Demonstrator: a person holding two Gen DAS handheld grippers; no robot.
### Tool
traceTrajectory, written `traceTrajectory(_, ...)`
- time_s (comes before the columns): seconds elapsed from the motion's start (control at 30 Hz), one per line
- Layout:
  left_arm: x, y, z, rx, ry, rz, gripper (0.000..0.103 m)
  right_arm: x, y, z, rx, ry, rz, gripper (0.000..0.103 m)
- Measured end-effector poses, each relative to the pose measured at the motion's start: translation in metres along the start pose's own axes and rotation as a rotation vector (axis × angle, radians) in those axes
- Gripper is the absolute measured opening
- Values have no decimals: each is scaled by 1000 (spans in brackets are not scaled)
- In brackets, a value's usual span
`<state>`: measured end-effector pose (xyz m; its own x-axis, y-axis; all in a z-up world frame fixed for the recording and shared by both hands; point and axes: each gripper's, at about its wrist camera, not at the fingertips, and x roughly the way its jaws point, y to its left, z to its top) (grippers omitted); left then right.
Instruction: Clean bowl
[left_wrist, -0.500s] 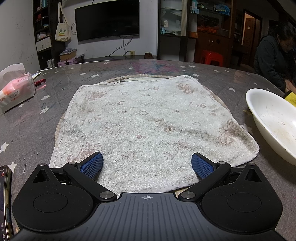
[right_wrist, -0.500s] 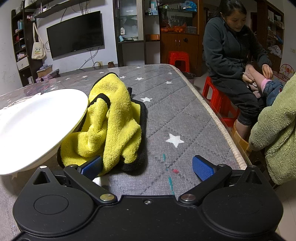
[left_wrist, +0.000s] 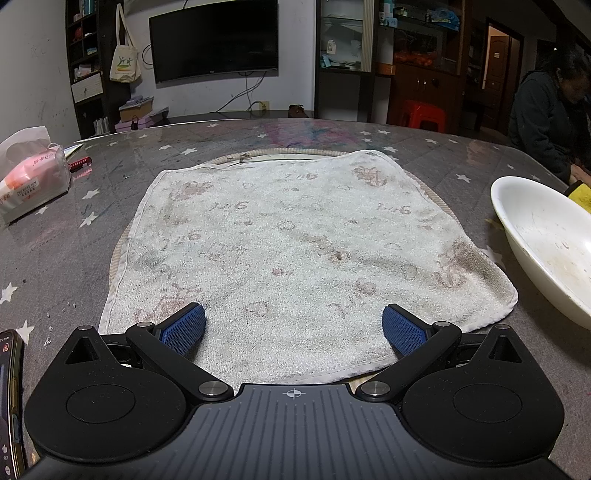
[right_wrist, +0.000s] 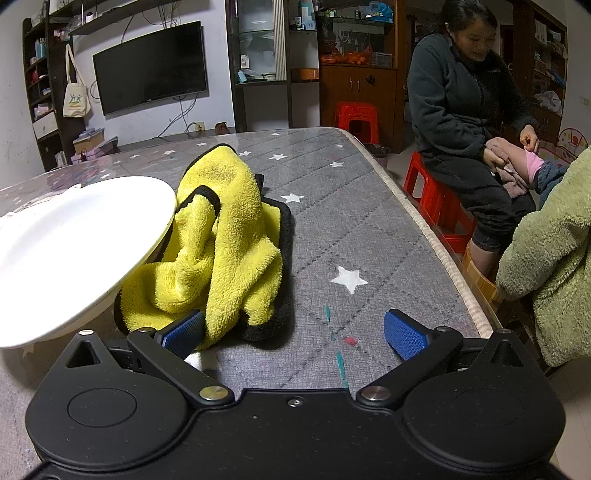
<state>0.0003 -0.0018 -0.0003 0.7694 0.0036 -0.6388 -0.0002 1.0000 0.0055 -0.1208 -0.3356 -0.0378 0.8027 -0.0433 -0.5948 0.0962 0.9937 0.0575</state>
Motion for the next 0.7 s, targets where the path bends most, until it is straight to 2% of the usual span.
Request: traceTrajectory(0.7, 3, -3, 1, 7, 1, 6, 103, 2, 2, 2, -7, 4, -5, 103)
